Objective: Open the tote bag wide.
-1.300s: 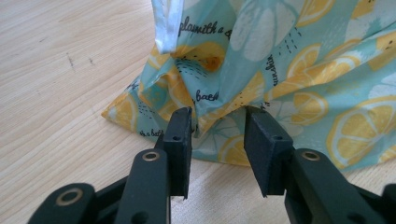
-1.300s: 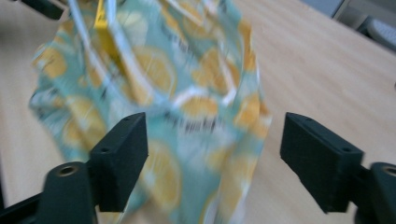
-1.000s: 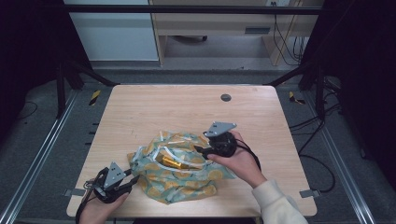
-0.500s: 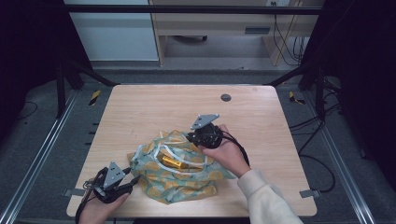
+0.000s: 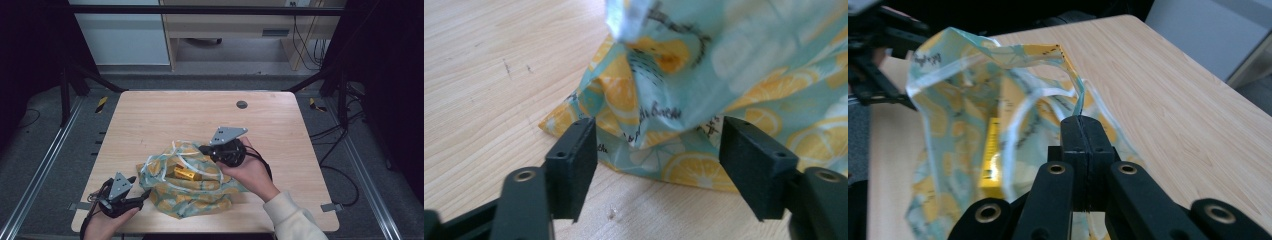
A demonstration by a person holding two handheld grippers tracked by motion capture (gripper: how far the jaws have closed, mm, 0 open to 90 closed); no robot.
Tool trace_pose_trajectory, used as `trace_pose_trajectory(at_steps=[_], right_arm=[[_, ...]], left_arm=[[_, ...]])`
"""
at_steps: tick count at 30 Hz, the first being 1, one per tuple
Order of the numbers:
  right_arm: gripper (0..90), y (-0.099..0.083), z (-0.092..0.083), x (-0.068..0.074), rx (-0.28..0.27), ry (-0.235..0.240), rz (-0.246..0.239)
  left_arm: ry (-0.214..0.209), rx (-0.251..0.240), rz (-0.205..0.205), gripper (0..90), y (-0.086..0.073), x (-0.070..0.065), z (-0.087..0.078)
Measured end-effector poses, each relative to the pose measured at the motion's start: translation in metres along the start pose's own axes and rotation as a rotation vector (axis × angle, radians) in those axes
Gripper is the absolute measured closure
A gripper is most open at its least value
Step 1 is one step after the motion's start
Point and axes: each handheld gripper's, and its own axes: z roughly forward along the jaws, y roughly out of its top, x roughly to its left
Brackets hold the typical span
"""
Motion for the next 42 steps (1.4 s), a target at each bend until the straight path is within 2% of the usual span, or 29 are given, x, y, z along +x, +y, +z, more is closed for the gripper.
trace_pose_trajectory(at_steps=[6, 9, 15, 22, 25, 31, 34, 38, 39, 42], right_arm=[[90.0, -0.005, -0.016, 0.027, -0.026, 0.033, -0.047], [90.0, -0.011, -0.018, 0.036, -0.03, 0.054, -0.054], [90.0, -0.029, -0.011, 0.047, -0.028, 0.09, -0.053], [90.0, -0.047, -0.007, 0.055, -0.016, 0.11, -0.048], [90.0, -0.053, -0.005, 0.056, -0.007, 0.113, -0.043], [89.6, -0.065, 0.004, 0.064, 0.035, 0.126, -0.053], [89.4, -0.068, 0.009, 0.069, 0.055, 0.14, -0.062], [89.4, -0.069, 0.015, 0.072, 0.065, 0.15, -0.067], [89.5, -0.068, 0.016, 0.073, 0.067, 0.151, -0.068], [89.5, -0.069, 0.018, 0.079, 0.077, 0.16, -0.079]], left_arm=[[0.02, 0.005, -0.01, 30.2, 0.0, 0.002, -0.001], [0.041, -0.016, -0.018, 33.7, 0.0, 0.004, -0.005], [0.078, -0.043, -0.074, 38.5, 0.001, 0.013, -0.011], [0.101, -0.109, -0.126, 46.7, 0.002, 0.02, -0.025], [0.114, -0.108, -0.141, 46.7, 0.004, 0.023, -0.026], [0.137, -0.17, -0.124, 44.9, 0.018, 0.02, -0.041], [0.127, -0.186, -0.121, 42.5, 0.029, 0.013, -0.046], [0.095, -0.18, -0.086, 40.2, 0.046, -0.003, -0.049], [0.078, -0.177, -0.079, 39.1, 0.05, -0.007, -0.048], [0.063, -0.156, -0.063, 35.4, 0.057, -0.017, -0.042]])
